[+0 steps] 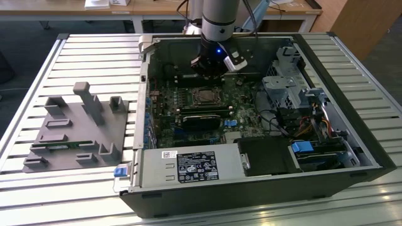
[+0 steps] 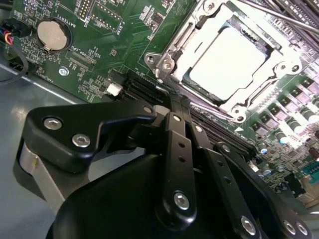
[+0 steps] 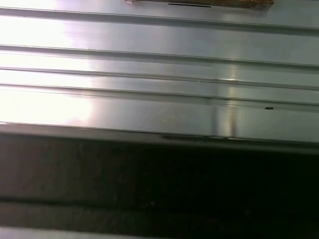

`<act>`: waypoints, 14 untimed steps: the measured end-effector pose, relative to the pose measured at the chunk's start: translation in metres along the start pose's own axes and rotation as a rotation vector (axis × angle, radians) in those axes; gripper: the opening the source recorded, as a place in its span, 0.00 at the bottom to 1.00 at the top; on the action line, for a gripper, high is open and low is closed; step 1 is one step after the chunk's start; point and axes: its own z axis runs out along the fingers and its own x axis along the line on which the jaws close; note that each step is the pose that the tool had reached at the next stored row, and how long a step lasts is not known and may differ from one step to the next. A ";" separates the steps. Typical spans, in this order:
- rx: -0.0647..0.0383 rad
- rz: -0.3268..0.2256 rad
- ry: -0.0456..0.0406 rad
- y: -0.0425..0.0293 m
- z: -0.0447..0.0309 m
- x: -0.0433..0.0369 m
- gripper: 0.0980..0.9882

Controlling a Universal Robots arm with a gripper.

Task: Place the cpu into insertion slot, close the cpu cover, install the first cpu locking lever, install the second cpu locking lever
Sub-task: 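Install the first cpu locking lever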

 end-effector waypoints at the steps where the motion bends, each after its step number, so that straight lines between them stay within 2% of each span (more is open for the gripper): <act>1: 0.000 0.000 0.0001 0.0000 0.0006 -0.0001 0.01; 7: 0.009 0.000 0.0008 -0.0002 0.0023 -0.0006 0.01; 14: 0.009 0.000 0.0005 -0.0002 0.0023 -0.0006 0.01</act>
